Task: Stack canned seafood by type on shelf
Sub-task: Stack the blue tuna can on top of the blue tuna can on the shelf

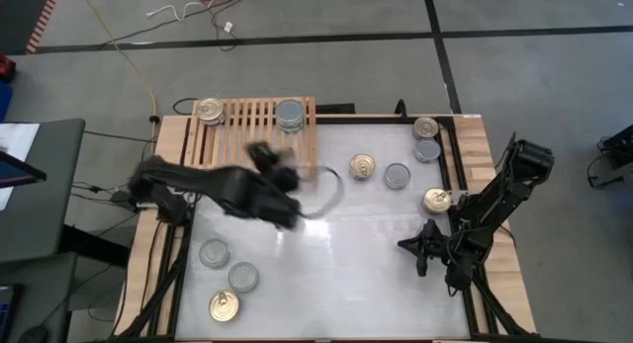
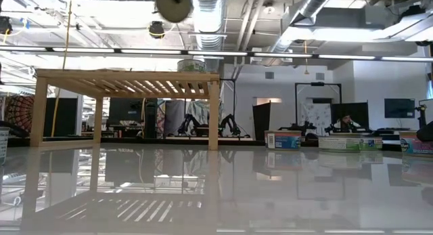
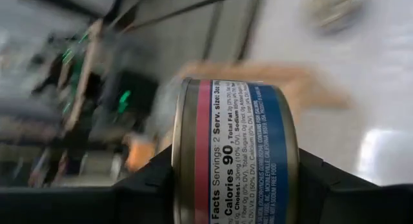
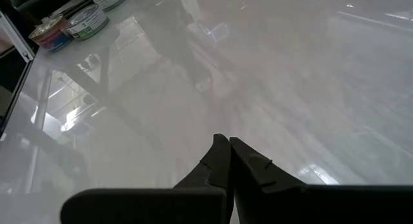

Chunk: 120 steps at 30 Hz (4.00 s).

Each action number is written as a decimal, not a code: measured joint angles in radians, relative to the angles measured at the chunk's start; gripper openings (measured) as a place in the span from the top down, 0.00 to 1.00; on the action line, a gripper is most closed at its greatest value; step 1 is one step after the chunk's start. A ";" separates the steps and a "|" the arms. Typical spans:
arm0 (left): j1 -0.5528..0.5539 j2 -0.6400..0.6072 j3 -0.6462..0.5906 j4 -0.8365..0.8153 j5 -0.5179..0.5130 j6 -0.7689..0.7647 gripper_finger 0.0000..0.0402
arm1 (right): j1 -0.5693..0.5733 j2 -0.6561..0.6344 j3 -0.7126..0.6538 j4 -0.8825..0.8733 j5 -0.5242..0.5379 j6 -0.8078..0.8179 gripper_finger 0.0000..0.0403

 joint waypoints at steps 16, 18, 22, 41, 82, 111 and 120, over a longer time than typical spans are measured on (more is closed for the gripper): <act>0.462 -0.527 -0.552 0.037 -0.081 -0.185 0.56 | -0.016 0.000 0.000 0.004 -0.002 0.016 0.91; 0.522 -0.528 -0.553 0.090 -0.084 -0.062 0.56 | -0.028 0.000 0.000 0.005 -0.002 0.018 0.91; 0.619 -0.490 -0.553 0.239 -0.082 0.158 0.56 | -0.051 0.000 0.000 0.006 -0.002 0.013 0.91; 0.840 -0.145 -0.553 0.324 -0.272 0.207 0.56 | -0.099 0.000 0.000 0.035 -0.005 0.094 0.91; 0.857 -0.180 -0.553 0.262 -0.154 0.167 0.36 | -0.100 0.000 0.000 -0.010 -0.015 0.075 0.91; 0.821 -0.297 -0.552 0.006 0.028 0.064 0.35 | -0.100 0.000 0.000 -0.005 -0.015 0.079 0.91; 0.856 -0.351 -0.552 0.029 0.158 0.125 0.35 | -0.100 0.000 0.000 0.012 -0.015 0.079 0.91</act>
